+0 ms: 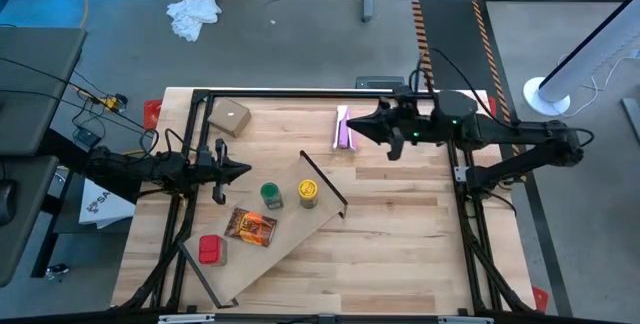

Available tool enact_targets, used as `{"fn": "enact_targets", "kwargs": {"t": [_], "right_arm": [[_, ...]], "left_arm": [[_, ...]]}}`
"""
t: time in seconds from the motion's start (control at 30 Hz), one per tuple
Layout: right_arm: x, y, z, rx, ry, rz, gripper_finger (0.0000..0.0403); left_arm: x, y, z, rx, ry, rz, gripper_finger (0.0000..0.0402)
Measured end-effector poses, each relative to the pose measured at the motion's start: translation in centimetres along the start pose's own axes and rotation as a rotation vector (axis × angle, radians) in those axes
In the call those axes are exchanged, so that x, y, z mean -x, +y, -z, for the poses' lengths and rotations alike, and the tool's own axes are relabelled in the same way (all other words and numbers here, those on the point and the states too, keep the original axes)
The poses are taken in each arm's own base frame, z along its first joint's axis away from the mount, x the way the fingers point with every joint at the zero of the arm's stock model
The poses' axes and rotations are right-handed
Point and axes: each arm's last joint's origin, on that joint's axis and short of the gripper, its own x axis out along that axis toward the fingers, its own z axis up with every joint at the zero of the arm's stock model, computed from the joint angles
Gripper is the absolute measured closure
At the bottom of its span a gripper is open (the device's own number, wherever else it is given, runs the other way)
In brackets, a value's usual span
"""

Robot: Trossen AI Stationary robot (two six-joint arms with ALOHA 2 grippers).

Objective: Shelf spices
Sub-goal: Move the shelf to the middle of the table

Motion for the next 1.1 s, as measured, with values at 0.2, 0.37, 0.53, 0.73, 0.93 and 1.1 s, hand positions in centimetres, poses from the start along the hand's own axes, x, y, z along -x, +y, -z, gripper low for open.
{"fn": "enact_targets", "kwargs": {"t": [0.2, 0.37, 0.53, 0.73, 0.93, 1.1], "right_arm": [[-1.3, 0.4, -1.1, 0.065, 0.04, 0.058, 0.0402], [-1.4, 0.4, -1.5, 0.065, 0.03, 0.066, 0.0402], [-1.4, 0.1, -1.7, 0.09, 0.024, 0.075, 0.0402], [-1.3, -1.0, -2.3, 0.12, 0.022, 0.108, 0.0402], [-1.1, -2.1, -2.7, 0.123, 0.048, 0.125, 0.0402], [-1.1, -2.6, -2.6, 0.129, 0.097, 0.11, 0.0402]], "left_arm": [[0.2, 0.3, -2.0, 0.376, -0.182, -0.089, 0.0398], [0.9, 0.1, -4.6, 0.547, -0.381, 0.029, 0.0398], [1.7, 0.4, -6.2, 0.707, -0.569, 0.037, 0.0398], [1.9, -0.5, -11.7, 0.712, -0.343, 0.115, 0.04], [0.1, -2.3, -19.4, 0.481, 0.136, 0.036, 0.0401], [-2.0, -4.1, -22.8, 0.394, 0.602, 0.047, 0.0401]]}}
